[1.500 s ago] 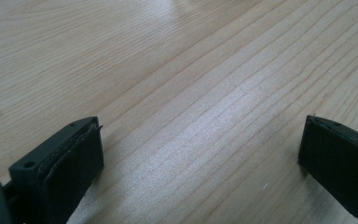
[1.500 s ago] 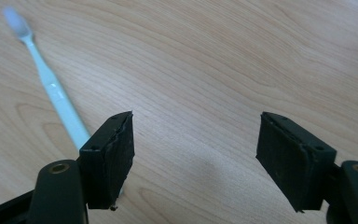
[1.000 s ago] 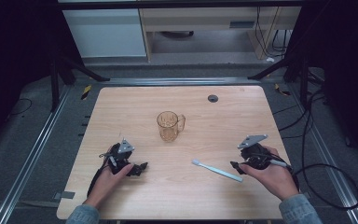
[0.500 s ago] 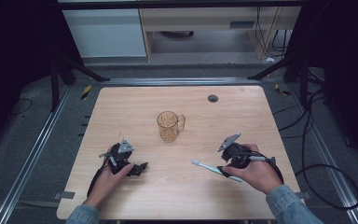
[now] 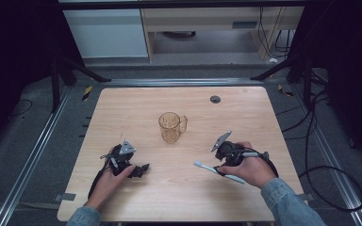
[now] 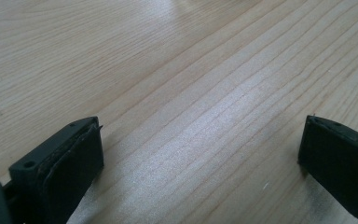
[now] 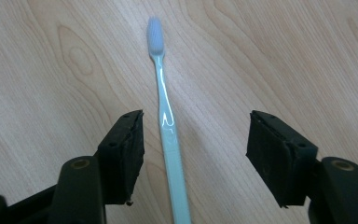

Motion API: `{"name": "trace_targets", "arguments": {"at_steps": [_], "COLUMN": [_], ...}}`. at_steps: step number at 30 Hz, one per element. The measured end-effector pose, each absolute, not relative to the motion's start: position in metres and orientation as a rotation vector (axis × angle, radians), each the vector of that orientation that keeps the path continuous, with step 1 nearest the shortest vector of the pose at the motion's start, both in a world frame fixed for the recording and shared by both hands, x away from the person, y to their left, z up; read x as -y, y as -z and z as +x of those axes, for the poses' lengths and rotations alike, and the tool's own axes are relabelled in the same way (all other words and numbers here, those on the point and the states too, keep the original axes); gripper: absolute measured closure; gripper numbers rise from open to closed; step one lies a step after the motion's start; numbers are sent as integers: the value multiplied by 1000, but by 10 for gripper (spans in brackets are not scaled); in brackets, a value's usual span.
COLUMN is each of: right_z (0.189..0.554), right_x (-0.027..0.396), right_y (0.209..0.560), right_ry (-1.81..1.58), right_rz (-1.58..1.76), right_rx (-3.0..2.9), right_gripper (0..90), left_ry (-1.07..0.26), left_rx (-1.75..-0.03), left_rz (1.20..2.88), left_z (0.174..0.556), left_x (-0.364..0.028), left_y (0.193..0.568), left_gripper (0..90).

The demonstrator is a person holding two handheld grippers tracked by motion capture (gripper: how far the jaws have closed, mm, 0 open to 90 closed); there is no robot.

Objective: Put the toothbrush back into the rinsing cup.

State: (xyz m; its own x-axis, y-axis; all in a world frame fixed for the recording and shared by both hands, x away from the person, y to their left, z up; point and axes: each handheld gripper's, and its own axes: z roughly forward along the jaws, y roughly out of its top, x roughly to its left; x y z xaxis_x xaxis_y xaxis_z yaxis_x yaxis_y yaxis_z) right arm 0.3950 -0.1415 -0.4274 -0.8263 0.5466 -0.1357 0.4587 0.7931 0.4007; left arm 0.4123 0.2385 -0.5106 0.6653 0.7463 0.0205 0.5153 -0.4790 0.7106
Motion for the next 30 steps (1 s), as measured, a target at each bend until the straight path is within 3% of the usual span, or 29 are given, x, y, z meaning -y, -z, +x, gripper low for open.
{"name": "trace_targets", "arguments": {"at_steps": [30], "right_z": [410], "right_x": [122], "right_y": [446], "right_ry": [-380], "right_rz": [726], "right_rx": [-2892], "right_gripper": [666], "left_ry": [-432], "left_rx": [-968], "left_rz": [2191], "left_z": [412], "left_x": [-239], "left_y": [510], "left_gripper": [0]}}
